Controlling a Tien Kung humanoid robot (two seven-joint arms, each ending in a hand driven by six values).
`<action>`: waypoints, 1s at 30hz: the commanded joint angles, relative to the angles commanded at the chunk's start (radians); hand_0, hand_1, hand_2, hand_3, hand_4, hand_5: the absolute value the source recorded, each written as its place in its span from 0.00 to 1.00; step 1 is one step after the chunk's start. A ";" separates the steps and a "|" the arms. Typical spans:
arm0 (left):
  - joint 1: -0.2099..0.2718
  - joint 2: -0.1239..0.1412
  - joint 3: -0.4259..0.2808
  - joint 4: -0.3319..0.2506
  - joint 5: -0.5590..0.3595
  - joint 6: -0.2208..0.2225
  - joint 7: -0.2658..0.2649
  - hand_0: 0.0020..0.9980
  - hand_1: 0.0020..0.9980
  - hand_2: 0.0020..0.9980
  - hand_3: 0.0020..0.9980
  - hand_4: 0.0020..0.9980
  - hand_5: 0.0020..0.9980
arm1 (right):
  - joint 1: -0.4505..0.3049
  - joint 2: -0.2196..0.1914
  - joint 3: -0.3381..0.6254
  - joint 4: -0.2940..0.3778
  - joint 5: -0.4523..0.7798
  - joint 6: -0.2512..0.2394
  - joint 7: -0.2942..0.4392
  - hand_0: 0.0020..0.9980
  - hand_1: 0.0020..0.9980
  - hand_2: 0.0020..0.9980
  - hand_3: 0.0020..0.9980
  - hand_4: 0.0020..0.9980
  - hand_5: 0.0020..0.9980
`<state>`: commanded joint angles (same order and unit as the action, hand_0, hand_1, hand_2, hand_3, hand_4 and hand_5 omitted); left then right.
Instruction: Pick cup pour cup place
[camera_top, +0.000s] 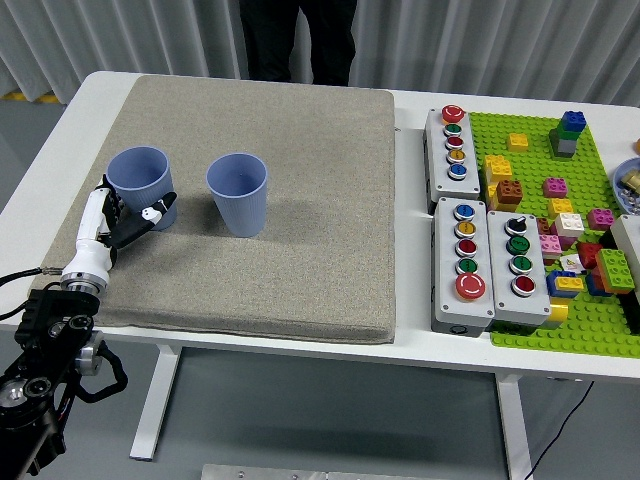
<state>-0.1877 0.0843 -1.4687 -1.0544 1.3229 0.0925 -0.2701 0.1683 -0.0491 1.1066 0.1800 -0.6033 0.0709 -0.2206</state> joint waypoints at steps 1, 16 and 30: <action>0.000 -0.001 0.001 0.000 0.001 -0.001 0.000 0.87 0.88 0.99 1.00 0.93 0.29 | -0.001 0.000 0.000 0.000 0.000 0.000 0.000 0.68 0.68 0.68 0.64 0.44 0.17; 0.002 -0.001 0.002 0.000 0.002 -0.016 -0.001 0.86 0.86 0.98 1.00 0.92 0.30 | -0.006 0.002 0.007 0.000 -0.012 0.000 -0.003 0.68 0.68 0.68 0.64 0.43 0.16; -0.016 0.001 0.004 0.018 0.001 -0.018 0.003 0.86 0.86 0.98 0.99 0.91 0.30 | -0.002 0.001 0.006 0.000 -0.007 0.000 -0.001 0.68 0.68 0.68 0.64 0.43 0.16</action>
<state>-0.2039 0.0850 -1.4645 -1.0363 1.3243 0.0748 -0.2673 0.1666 -0.0481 1.1128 0.1800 -0.6102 0.0707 -0.2212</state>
